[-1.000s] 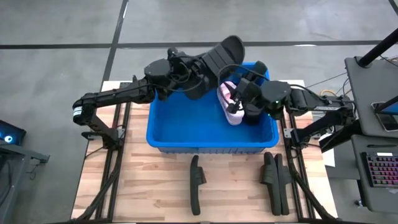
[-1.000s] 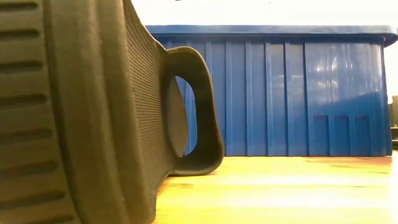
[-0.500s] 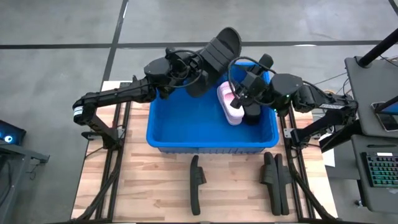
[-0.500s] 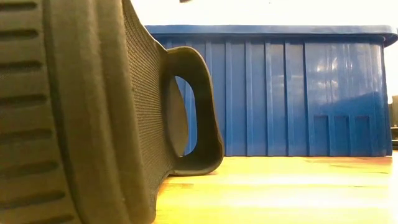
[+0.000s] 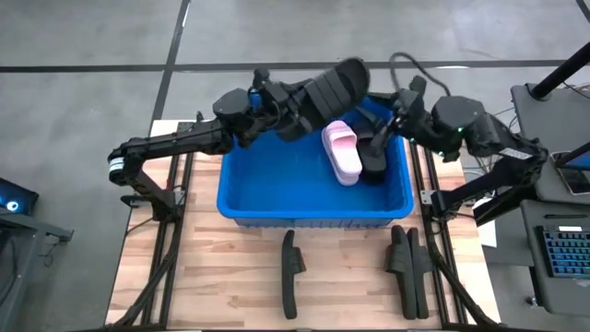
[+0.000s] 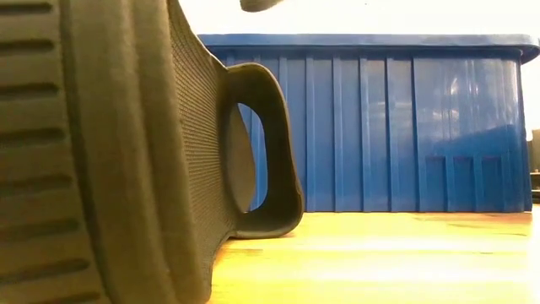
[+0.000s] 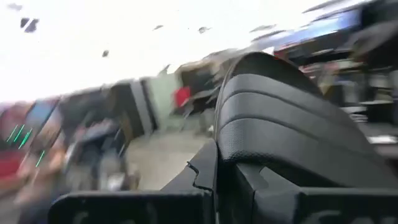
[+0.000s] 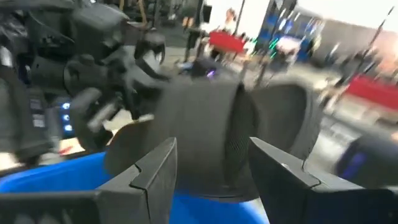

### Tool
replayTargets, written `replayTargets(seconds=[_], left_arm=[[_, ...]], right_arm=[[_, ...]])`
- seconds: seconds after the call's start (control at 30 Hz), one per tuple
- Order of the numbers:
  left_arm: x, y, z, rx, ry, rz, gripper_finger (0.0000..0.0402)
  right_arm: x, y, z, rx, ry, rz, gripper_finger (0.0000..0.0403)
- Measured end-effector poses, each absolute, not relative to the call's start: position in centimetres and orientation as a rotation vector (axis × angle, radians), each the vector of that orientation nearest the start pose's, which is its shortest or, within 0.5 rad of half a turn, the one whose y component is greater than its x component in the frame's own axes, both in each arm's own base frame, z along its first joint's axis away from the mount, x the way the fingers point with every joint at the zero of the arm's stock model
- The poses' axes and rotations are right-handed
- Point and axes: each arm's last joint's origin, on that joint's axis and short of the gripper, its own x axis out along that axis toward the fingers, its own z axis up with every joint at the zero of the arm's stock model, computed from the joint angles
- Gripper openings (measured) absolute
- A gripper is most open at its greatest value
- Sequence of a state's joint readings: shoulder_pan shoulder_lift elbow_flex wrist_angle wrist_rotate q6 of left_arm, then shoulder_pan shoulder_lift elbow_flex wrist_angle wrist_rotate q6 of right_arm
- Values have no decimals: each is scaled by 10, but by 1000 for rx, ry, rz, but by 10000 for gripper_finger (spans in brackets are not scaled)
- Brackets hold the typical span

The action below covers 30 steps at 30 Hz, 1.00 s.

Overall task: Pick and place slides into bin
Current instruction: Put the black slide into the blue bin

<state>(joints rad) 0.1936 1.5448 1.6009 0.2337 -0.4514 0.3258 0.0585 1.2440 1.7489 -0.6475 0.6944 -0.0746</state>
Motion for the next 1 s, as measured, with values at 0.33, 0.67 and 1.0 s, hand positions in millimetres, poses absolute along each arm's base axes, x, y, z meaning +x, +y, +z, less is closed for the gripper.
replayTargets(seconds=[0.33, 0.67, 1.0], left_arm=[[336, 71, 472, 468, -184, 631, 0], [337, 71, 472, 488, -182, 621, 0], [337, 71, 472, 490, -179, 620, 0]], right_arm=[[208, -9, 508, -8, 169, -537, 189], [231, -16, 494, -20, 255, -529, 189], [232, -30, 493, 190, 230, -424, 83]])
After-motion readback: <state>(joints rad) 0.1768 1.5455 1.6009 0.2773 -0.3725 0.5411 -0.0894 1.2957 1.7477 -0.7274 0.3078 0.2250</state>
